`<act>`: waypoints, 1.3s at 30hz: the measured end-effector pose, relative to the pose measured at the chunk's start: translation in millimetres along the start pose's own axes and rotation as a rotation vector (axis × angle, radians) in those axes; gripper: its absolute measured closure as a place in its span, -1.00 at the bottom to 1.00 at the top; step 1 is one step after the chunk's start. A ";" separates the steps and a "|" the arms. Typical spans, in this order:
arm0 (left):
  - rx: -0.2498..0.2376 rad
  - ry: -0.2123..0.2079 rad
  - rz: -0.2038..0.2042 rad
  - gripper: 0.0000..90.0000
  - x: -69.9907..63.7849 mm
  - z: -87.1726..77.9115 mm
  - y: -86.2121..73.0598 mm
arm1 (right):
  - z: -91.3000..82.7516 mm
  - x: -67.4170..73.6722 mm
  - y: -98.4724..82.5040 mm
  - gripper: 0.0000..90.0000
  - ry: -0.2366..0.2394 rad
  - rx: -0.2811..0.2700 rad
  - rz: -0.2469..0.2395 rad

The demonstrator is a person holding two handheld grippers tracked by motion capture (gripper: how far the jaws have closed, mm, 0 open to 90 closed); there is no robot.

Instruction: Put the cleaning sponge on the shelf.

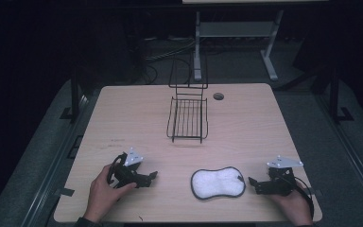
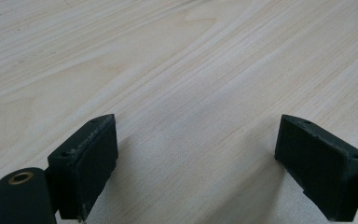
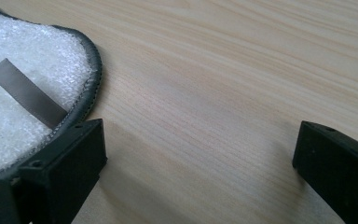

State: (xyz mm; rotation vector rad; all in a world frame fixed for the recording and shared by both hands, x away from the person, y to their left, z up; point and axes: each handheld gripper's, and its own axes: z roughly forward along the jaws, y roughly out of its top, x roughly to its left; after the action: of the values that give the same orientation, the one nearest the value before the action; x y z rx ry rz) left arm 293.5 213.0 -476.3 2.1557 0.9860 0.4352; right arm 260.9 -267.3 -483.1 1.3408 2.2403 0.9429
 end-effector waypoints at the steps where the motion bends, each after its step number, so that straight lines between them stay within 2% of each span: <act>1: 0.000 0.000 0.000 -0.73 0.0 0.0 0.0 | 0.0 0.0 0.1 -0.95 0.000 0.000 -0.001; 3: 0.000 0.000 0.000 -0.73 0.0 0.0 0.0 | 0.0 -0.3 0.2 -0.94 0.003 0.000 -0.004; 6: 0.000 0.000 0.000 -0.73 0.0 0.0 0.0 | -3.9 -0.6 2.6 -0.67 0.011 0.008 -0.001; 8: 0.000 0.000 0.000 -0.73 0.0 0.0 0.0 | -5.3 -1.1 4.4 -0.63 0.032 0.019 0.012; 12: 0.000 0.000 -0.001 -0.73 0.0 0.0 0.0 | -11.4 1.6 7.6 -0.27 0.068 0.005 0.012; 13: 0.000 0.000 -0.001 -0.73 0.0 0.0 0.0 | -13.4 2.9 8.7 -0.13 0.083 0.000 0.012; 15: 0.000 0.000 0.000 -0.73 0.0 0.0 0.0 | -17.7 5.7 11.2 0.07 0.103 -0.026 -0.004; 19: 0.000 -0.001 -0.001 -0.73 0.0 0.1 0.0 | -25.2 13.2 16.3 0.52 0.177 -0.048 -0.032; 25: 0.000 -0.001 -0.001 -0.73 0.0 0.0 0.0 | -31.6 29.0 22.7 0.97 0.267 -0.078 -0.085; 33: -0.001 0.000 -0.001 -0.73 0.0 0.1 0.0 | -28.6 51.0 28.7 1.00 0.377 -0.065 -0.132; 39: 0.000 0.000 -0.001 -0.73 0.0 0.1 0.0 | -19.7 62.4 28.6 0.99 0.405 -0.022 -0.174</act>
State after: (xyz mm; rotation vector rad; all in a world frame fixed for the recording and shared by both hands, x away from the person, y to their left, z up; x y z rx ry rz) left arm 293.6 213.0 -476.3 2.1549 0.9863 0.4345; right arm 236.9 -210.4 -447.2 0.9917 2.5797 1.2600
